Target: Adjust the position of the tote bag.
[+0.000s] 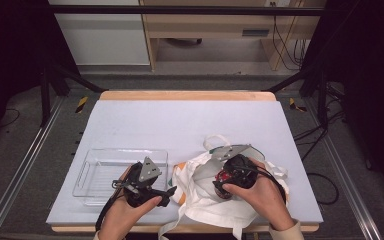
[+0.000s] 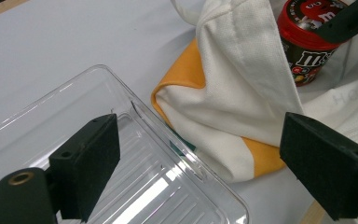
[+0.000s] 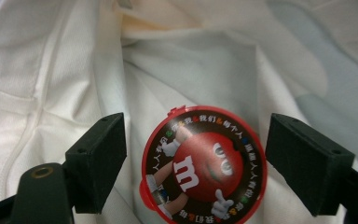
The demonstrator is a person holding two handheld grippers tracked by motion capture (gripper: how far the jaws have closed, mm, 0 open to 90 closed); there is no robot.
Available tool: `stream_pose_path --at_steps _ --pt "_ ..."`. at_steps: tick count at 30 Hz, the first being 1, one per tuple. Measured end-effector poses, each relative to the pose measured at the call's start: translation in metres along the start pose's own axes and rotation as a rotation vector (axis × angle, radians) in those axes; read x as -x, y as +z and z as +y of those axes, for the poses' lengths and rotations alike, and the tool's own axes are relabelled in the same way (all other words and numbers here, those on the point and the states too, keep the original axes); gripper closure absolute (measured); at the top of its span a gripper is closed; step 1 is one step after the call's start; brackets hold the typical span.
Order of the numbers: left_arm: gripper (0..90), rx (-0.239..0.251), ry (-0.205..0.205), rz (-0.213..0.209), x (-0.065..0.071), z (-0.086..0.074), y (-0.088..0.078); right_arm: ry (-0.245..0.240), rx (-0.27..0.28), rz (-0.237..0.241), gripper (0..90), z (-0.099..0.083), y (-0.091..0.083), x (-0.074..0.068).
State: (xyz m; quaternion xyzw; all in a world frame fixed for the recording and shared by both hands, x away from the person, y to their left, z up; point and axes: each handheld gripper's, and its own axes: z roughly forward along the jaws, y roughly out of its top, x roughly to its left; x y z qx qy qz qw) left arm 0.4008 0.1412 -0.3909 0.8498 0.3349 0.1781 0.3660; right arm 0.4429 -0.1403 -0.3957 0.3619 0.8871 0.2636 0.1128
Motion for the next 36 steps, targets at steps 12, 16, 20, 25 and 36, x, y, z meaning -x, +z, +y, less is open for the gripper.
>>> stream_pose_path --at_steps 12,16,20,25,36 --pt "12.1 0.000 0.006 -0.008 0.000 0.000 0.001 -0.005 -0.058 -0.019 18.7 -0.005 0.011 -0.001" --pt "12.1 -0.003 0.011 -0.009 0.002 -0.001 0.001 -0.012 -0.065 -0.019 19.8 -0.008 0.009 -0.001" --pt "12.1 -0.003 0.015 -0.009 0.002 -0.001 0.001 -0.014 -0.055 -0.007 22.8 -0.013 0.004 0.002" --pt "12.1 -0.004 0.018 -0.008 0.003 -0.001 0.001 -0.011 -0.066 0.004 22.4 -0.015 0.011 0.004" --pt "12.1 -0.007 0.024 -0.006 0.003 0.000 0.001 -0.009 -0.077 -0.010 23.9 -0.016 0.019 0.003"
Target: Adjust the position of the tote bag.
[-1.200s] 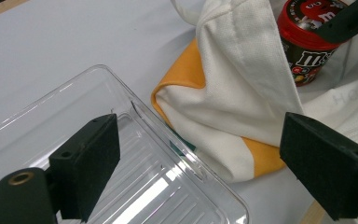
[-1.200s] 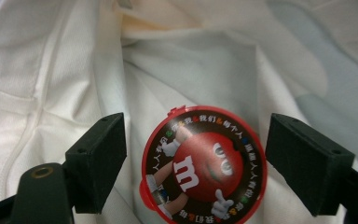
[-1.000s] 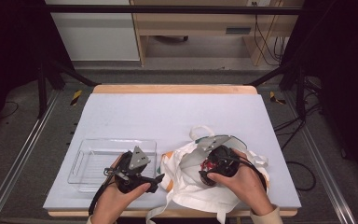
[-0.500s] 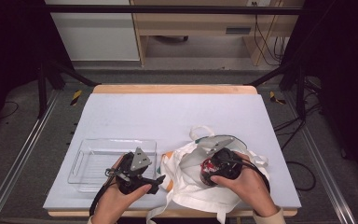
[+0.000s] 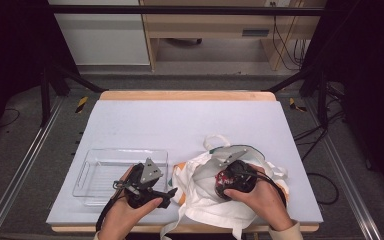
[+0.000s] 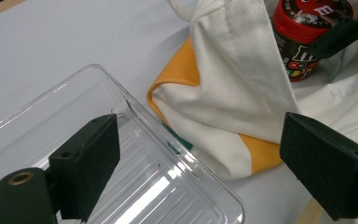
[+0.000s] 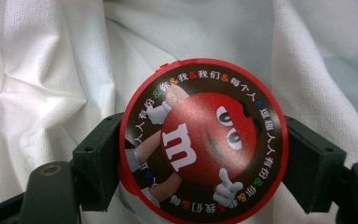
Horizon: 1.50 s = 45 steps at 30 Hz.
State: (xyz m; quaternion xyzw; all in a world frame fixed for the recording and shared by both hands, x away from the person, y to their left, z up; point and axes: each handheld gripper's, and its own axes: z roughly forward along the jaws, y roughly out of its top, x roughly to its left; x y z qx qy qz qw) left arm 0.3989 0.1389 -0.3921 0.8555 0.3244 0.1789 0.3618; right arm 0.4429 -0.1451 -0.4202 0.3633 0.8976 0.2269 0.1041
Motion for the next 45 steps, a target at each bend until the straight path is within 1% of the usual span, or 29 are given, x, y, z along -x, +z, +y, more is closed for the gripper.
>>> stream_pose_path --at_steps 5,7,14,22,30,33,35,37,39,43,44,45 --pt "12.1 -0.002 0.006 -0.002 0.001 0.000 0.000 -0.006 -0.002 -0.006 25.0 0.000 0.001 0.000" --pt "12.1 0.001 0.004 -0.002 0.001 0.000 0.000 -0.009 -0.003 -0.014 25.3 0.000 0.001 -0.001" --pt "12.2 0.006 -0.001 0.001 -0.001 0.001 -0.002 -0.013 -0.012 -0.017 25.6 0.001 0.001 -0.001" --pt "12.4 0.007 -0.001 0.003 -0.003 0.001 -0.003 -0.004 0.007 0.002 25.7 0.004 -0.002 -0.003" --pt "12.5 0.003 -0.006 0.007 -0.005 0.001 -0.004 0.002 0.030 -0.008 25.7 0.005 -0.007 -0.002" --pt "12.6 0.004 -0.008 0.008 -0.005 0.000 -0.004 0.011 0.033 -0.007 25.7 0.006 -0.010 0.000" --pt "12.6 0.002 -0.008 0.010 -0.006 0.000 -0.004 0.013 0.035 -0.016 25.7 0.007 -0.012 0.000" --pt "12.6 0.004 -0.010 0.010 -0.006 0.000 -0.004 0.020 0.051 -0.025 25.7 0.009 -0.017 0.000" --pt "12.6 0.000 -0.006 0.016 -0.007 0.000 -0.006 0.015 0.061 -0.033 25.7 0.010 -0.023 0.000" --pt "12.4 0.002 -0.015 0.019 -0.010 -0.001 -0.006 0.017 0.078 -0.044 25.7 0.013 -0.031 0.001" --pt "12.3 -0.004 -0.011 0.023 -0.011 -0.001 -0.006 0.021 0.080 -0.048 25.7 0.013 -0.033 0.002" --pt "12.0 -0.002 -0.018 0.024 -0.011 -0.002 -0.006 0.021 0.083 -0.048 25.7 0.013 -0.034 0.002"
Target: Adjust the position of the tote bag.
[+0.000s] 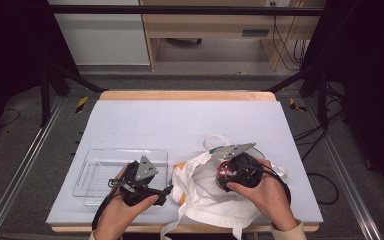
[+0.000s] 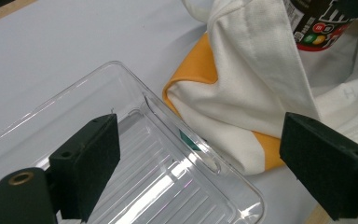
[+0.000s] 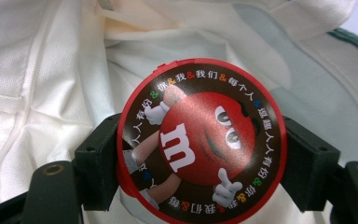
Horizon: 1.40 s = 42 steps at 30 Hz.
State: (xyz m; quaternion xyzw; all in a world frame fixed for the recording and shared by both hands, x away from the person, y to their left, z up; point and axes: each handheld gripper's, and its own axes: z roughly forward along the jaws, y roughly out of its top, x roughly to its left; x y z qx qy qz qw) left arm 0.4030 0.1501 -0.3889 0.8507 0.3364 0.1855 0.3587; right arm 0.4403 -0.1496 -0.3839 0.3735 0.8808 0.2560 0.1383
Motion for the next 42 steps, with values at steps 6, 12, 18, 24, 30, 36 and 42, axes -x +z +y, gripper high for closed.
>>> stream_pose_path --at_steps 6,12,18,24,30,36,42 --pt "11.0 -0.004 -0.016 0.010 -0.005 -0.003 0.001 -0.007 0.007 -0.006 25.7 0.001 -0.003 0.000" --pt "10.9 -0.011 -0.031 0.021 -0.011 -0.006 0.002 -0.008 0.008 -0.010 25.7 0.003 -0.006 -0.001" --pt "10.8 -0.012 -0.041 0.030 -0.017 -0.008 0.002 -0.019 0.015 -0.010 25.7 0.003 -0.007 -0.002" --pt "10.6 -0.005 -0.067 0.044 -0.028 -0.011 -0.003 -0.024 0.038 -0.007 25.7 0.005 -0.015 -0.003" --pt "10.6 -0.002 -0.080 0.063 -0.040 -0.013 -0.011 -0.039 0.060 -0.017 25.7 0.008 -0.025 -0.006" --pt "10.6 0.002 -0.105 0.091 -0.052 -0.017 -0.016 -0.038 0.078 -0.023 25.7 0.010 -0.031 -0.009" --pt "10.6 0.017 -0.132 0.093 -0.065 -0.021 -0.023 -0.046 0.083 -0.010 25.7 0.015 -0.038 -0.008"
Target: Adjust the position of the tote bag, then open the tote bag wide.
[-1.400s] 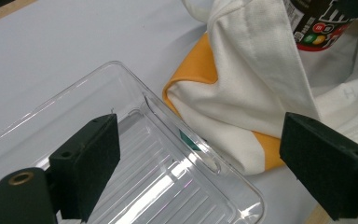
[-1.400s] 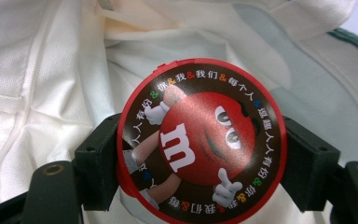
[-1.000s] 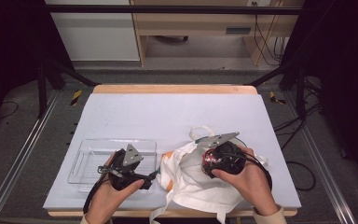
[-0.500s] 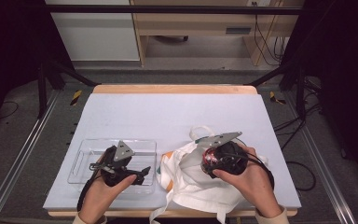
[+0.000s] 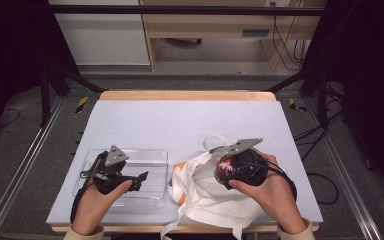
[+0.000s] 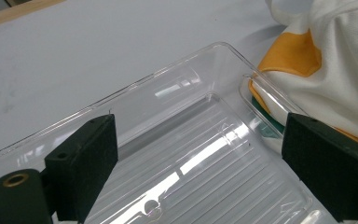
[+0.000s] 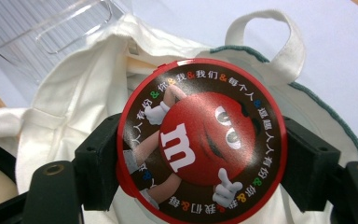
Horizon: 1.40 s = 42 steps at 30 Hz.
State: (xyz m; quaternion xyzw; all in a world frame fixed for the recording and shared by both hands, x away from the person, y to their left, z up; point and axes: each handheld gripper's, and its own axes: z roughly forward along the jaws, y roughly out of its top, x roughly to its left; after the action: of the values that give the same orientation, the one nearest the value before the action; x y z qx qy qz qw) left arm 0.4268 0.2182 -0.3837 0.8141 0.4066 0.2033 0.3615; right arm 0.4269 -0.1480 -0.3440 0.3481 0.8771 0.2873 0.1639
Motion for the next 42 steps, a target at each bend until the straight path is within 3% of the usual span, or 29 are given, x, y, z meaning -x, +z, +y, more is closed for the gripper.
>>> stream_pose_path --at_steps 6,17,29,34,42 --pt "10.5 0.012 -0.043 0.024 -0.017 -0.003 -0.010 -0.010 0.024 0.011 25.7 0.008 -0.013 -0.002" --pt "10.5 0.008 -0.064 0.036 -0.034 -0.006 -0.020 -0.036 0.051 0.017 25.7 0.038 -0.028 -0.007" --pt "9.5 -0.007 -0.079 0.053 -0.050 -0.013 -0.025 -0.079 0.069 0.056 25.7 0.072 -0.020 -0.024" --pt "9.4 0.015 -0.083 0.056 -0.053 -0.011 -0.033 -0.107 0.056 0.057 25.7 0.089 -0.011 -0.037" --pt "9.4 -0.002 -0.092 0.061 -0.064 -0.017 -0.035 -0.139 0.042 0.089 25.7 0.107 0.008 -0.054"
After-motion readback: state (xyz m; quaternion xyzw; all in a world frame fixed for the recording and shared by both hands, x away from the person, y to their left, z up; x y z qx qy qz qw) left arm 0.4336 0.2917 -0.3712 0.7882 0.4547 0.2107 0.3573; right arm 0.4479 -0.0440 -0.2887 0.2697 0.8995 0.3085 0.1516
